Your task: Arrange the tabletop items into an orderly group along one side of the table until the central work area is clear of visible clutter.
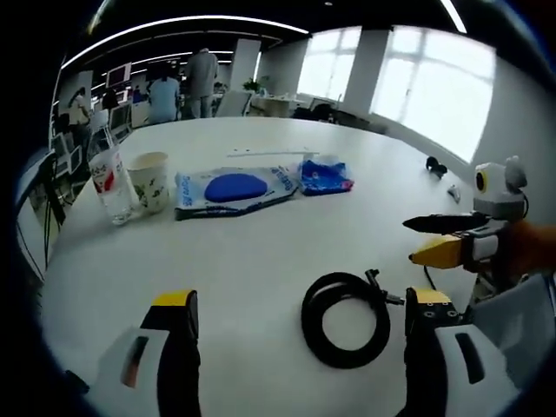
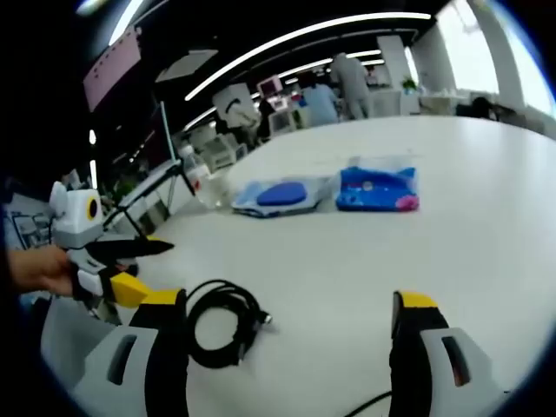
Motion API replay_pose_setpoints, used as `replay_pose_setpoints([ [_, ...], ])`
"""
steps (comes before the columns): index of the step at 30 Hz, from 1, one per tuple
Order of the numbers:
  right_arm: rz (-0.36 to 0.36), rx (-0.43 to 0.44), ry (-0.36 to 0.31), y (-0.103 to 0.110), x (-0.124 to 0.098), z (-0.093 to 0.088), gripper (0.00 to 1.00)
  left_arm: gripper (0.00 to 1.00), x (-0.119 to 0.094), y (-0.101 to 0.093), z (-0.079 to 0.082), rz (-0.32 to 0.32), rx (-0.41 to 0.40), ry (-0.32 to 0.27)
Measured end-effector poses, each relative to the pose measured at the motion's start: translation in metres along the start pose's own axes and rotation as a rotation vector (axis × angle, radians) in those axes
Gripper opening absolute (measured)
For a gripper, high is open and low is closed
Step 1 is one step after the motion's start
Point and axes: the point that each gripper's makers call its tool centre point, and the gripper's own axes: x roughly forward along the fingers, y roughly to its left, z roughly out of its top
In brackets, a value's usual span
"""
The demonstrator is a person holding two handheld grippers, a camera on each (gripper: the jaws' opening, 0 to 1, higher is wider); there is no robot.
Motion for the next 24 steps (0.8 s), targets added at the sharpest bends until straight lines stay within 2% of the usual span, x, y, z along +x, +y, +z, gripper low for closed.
replay_pose_setpoints([
  [6, 0.005, -0.014, 0.042, 0.011, 0.011, -0.012, 0.95, 0.99, -0.002, 0.011, -0.009, 0.055, 0.005, 0.019],
  [11, 0.007, -0.028, 0.047, 0.022, 0.019, -0.016, 0.94, 0.99, -0.001, 0.017, -0.021, 0.092, 0.019, 0.057],
  [16, -0.002, -0.091, 0.101, 0.026, 0.021, -0.027, 0.92, 0.99, 0.002, 0.016, -0.029, 0.120, 0.023, 0.081],
  [17, 0.001, -0.092, 0.105, 0.027, 0.021, -0.028, 0.92, 0.99, 0.001, 0.018, -0.033, 0.135, 0.034, 0.107],
  [24, -0.057, -0.094, 0.118, 0.013, 0.018, -0.031, 0.85, 0.99, 0.005, 0.018, -0.033, 0.142, 0.034, 0.096],
])
